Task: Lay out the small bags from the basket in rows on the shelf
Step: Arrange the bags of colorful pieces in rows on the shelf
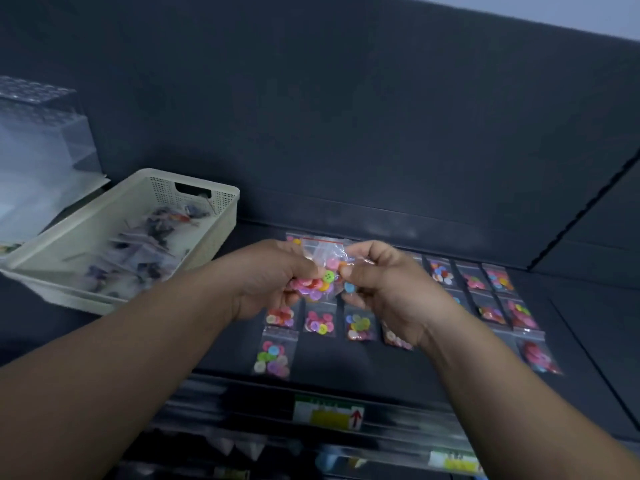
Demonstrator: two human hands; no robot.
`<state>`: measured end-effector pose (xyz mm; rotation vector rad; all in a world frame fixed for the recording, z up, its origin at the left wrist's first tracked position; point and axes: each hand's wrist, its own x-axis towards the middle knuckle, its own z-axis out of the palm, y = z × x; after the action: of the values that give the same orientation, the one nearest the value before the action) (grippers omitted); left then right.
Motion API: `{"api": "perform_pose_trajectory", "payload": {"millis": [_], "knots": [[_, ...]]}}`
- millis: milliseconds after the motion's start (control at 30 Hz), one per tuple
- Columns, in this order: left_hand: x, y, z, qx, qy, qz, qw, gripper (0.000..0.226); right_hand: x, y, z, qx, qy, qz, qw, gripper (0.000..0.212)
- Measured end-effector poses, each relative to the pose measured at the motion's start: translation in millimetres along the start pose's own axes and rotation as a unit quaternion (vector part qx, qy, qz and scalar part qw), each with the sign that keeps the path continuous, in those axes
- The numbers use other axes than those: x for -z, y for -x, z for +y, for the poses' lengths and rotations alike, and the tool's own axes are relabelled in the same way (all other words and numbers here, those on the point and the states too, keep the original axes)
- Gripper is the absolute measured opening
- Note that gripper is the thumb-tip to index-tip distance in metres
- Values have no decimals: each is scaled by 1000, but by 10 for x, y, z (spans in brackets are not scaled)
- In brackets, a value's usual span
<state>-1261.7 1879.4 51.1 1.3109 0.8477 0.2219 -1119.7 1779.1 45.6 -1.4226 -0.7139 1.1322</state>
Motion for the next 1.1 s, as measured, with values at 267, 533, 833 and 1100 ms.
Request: {"api": "perform_pose_trajectory", "payload": {"millis": [267,533,833,1100], "knots": [[-198,207,-48,-7,-109,7,994,4,130,218,63,31,180,-69,981,28],[-19,347,-44,-17,-138,35,990,8,-45,348,134,1,164,13,986,18],[331,441,-303,9,-65,76,995,19,-167,285,693,-105,198,123,967,19],[411,488,-349,17,-40,61,997,17,-245,205,838,-109,223,140,959,21]]}}
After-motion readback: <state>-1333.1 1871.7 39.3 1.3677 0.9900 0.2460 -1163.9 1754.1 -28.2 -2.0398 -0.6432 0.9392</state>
